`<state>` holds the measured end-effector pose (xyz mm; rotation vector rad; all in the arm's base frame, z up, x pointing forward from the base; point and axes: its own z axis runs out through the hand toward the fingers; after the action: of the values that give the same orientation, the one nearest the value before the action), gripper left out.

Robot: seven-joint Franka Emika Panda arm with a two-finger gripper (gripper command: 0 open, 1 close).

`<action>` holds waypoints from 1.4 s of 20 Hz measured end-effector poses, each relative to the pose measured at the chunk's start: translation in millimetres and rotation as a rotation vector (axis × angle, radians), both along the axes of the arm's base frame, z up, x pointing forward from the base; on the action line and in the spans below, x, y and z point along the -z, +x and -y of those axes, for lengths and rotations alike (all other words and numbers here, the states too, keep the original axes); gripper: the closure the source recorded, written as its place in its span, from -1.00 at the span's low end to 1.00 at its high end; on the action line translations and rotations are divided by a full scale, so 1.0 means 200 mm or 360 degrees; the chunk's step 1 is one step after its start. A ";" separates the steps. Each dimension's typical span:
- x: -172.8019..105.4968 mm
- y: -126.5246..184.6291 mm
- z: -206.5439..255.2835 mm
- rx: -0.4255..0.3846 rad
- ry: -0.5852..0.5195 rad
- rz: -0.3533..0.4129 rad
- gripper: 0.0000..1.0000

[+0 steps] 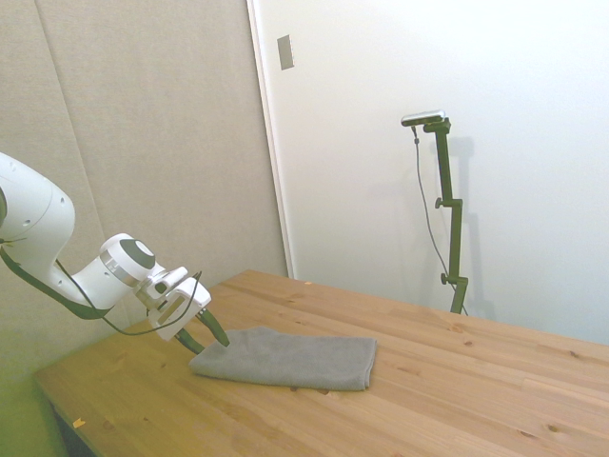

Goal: Fold the towel

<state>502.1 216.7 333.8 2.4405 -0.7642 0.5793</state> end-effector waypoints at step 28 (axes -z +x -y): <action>0.04 0.05 0.00 -0.0001 0.0150 0.0016 1.00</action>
<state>511.2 216.4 326.0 2.5254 -0.8120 0.5682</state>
